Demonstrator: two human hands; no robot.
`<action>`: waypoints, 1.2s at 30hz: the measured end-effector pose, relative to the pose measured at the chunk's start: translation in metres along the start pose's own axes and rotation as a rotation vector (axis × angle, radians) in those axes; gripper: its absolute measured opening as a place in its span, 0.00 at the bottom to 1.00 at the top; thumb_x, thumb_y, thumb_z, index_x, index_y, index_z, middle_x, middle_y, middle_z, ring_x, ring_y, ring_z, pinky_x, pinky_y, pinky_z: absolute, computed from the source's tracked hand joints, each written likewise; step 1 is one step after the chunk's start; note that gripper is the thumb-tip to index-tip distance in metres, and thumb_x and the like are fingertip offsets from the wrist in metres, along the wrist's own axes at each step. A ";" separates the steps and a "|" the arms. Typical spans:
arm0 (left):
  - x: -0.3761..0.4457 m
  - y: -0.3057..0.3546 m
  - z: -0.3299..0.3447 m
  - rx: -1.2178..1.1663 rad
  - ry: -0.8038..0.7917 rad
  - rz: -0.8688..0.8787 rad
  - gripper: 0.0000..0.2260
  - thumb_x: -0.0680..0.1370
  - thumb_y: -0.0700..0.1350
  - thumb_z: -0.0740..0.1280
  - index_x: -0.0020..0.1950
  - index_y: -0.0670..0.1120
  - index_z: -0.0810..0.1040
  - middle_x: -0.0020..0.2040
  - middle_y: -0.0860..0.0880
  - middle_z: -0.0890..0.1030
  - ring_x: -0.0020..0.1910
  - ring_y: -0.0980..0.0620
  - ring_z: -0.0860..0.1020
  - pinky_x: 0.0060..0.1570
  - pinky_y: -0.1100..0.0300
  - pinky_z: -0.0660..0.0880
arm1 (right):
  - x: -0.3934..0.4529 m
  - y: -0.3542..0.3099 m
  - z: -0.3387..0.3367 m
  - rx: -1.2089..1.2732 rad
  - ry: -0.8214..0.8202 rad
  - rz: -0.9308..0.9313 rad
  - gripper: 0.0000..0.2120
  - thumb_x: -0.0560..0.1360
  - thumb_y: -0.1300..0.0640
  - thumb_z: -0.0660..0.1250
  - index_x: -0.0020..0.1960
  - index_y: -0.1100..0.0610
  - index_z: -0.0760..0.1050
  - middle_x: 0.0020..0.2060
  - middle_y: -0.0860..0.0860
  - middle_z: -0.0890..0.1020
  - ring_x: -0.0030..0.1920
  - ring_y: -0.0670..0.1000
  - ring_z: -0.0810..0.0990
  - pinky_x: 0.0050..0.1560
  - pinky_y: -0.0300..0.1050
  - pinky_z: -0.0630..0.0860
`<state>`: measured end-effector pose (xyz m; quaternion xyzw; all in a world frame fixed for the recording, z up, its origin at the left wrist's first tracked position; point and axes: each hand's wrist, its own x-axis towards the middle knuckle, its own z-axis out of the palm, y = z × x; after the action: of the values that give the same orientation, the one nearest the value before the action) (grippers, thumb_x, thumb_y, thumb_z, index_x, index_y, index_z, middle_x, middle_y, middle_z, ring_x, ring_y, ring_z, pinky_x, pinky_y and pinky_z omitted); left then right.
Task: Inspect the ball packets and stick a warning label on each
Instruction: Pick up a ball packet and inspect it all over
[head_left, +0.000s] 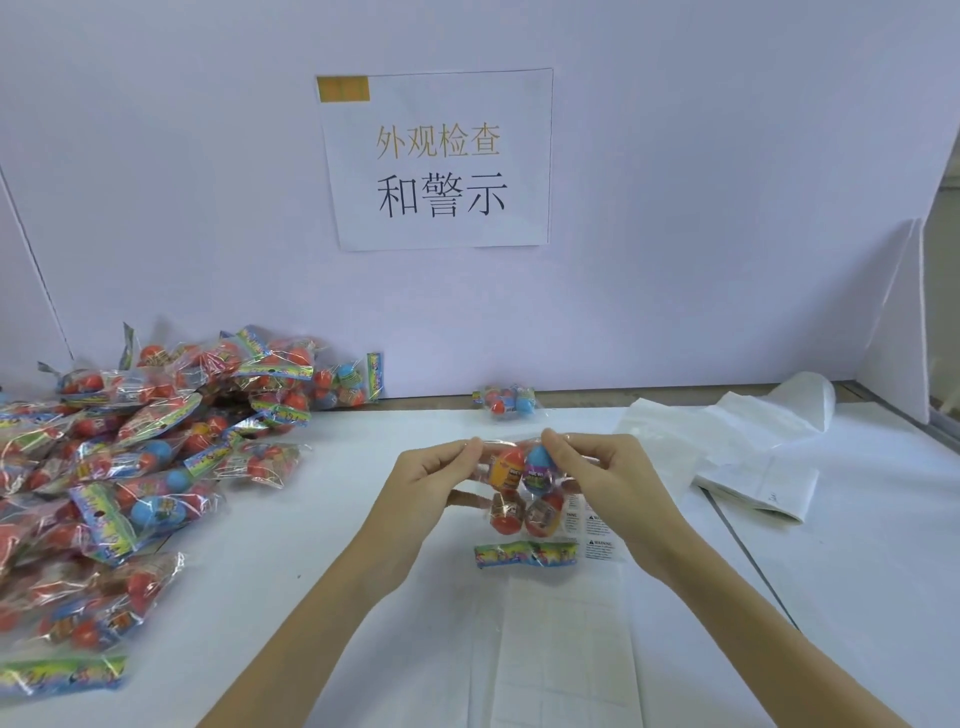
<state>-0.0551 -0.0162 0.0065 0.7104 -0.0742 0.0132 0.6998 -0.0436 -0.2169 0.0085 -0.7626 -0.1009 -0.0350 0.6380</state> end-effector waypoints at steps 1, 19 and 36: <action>0.000 0.000 -0.001 0.012 0.006 0.002 0.14 0.86 0.47 0.63 0.52 0.49 0.89 0.48 0.49 0.87 0.45 0.53 0.82 0.46 0.59 0.81 | 0.000 0.000 -0.001 0.029 -0.010 0.028 0.15 0.83 0.45 0.66 0.46 0.48 0.89 0.44 0.48 0.89 0.47 0.49 0.86 0.57 0.45 0.82; 0.001 -0.007 -0.004 0.034 0.066 0.004 0.08 0.81 0.47 0.70 0.49 0.49 0.88 0.46 0.48 0.87 0.46 0.50 0.85 0.45 0.62 0.81 | -0.005 -0.006 -0.004 0.095 -0.155 0.118 0.16 0.82 0.44 0.66 0.53 0.54 0.87 0.48 0.54 0.89 0.48 0.56 0.87 0.48 0.46 0.83; 0.004 -0.007 -0.015 -0.213 0.209 -0.013 0.07 0.79 0.42 0.72 0.53 0.40 0.87 0.50 0.42 0.88 0.46 0.47 0.87 0.46 0.62 0.82 | -0.005 -0.008 -0.008 0.084 -0.216 0.134 0.14 0.84 0.48 0.65 0.61 0.55 0.82 0.49 0.53 0.89 0.50 0.55 0.88 0.53 0.49 0.84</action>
<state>-0.0488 -0.0016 0.0005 0.6273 0.0024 0.0746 0.7752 -0.0490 -0.2244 0.0167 -0.7396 -0.1192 0.0940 0.6557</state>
